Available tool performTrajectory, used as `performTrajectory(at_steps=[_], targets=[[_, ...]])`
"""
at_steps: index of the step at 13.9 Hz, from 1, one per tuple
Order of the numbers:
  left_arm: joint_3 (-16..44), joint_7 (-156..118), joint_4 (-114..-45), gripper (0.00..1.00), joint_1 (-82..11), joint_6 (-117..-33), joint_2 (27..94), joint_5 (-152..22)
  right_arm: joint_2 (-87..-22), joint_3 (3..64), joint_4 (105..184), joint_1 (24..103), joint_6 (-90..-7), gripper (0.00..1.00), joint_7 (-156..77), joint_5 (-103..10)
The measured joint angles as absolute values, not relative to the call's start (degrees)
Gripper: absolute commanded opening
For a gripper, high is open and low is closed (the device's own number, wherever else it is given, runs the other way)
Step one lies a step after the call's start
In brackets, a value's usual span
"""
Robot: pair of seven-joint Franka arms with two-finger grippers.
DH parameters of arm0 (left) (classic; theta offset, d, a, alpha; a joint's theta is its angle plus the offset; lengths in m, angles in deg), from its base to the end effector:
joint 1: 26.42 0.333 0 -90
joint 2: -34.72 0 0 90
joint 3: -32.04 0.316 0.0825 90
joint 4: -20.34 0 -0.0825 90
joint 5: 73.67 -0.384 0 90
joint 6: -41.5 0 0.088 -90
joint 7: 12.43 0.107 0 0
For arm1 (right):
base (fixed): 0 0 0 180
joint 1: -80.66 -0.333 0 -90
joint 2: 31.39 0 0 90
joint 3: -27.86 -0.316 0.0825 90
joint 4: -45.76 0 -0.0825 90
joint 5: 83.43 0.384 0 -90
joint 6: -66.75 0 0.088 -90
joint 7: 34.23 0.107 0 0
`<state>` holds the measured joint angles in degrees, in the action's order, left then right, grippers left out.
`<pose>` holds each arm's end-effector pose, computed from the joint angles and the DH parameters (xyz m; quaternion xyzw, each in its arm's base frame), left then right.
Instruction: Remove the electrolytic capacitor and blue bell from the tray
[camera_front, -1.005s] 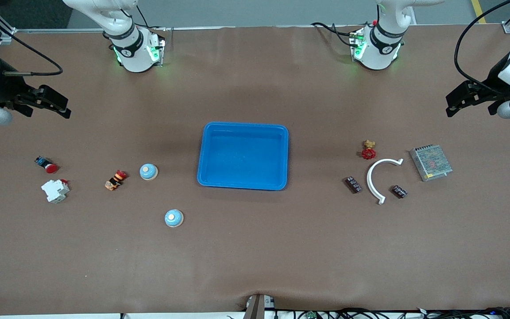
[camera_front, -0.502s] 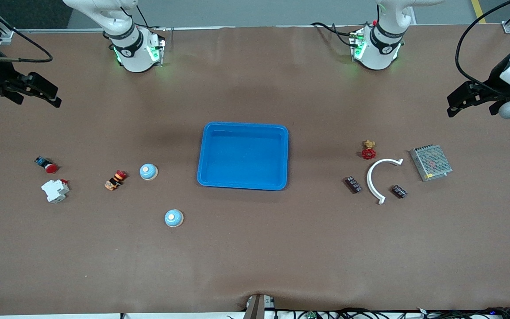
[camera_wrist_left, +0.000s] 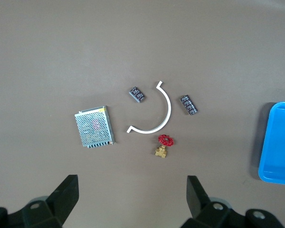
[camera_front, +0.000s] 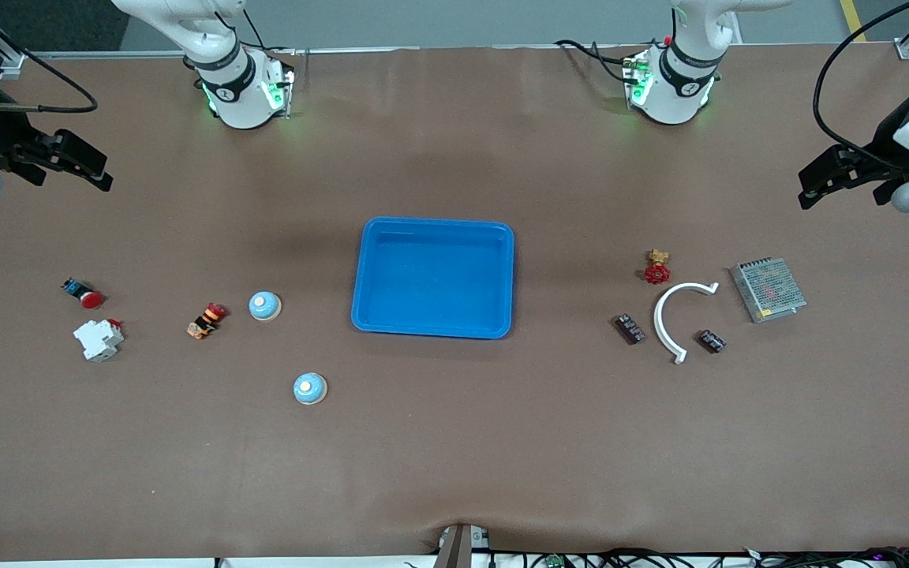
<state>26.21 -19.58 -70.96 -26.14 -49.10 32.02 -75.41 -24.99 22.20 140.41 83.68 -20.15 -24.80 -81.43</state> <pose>0.5388 -0.0505 0.6405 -0.9996 -0.0141 -0.0192 0.0156 0.5128 0.0306 0.6411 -0.9981 0.0588 0.0132 0.0106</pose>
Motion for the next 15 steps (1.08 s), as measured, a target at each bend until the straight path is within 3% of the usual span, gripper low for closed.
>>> performTrajectory(at_steps=[15], targets=[[25.7, -19.4, -70.7, 1.0, -25.3, -49.5, 32.7, -75.4, -31.0, 22.7, 129.3, 84.9, -18.0, 1.0, -24.8, -82.6]])
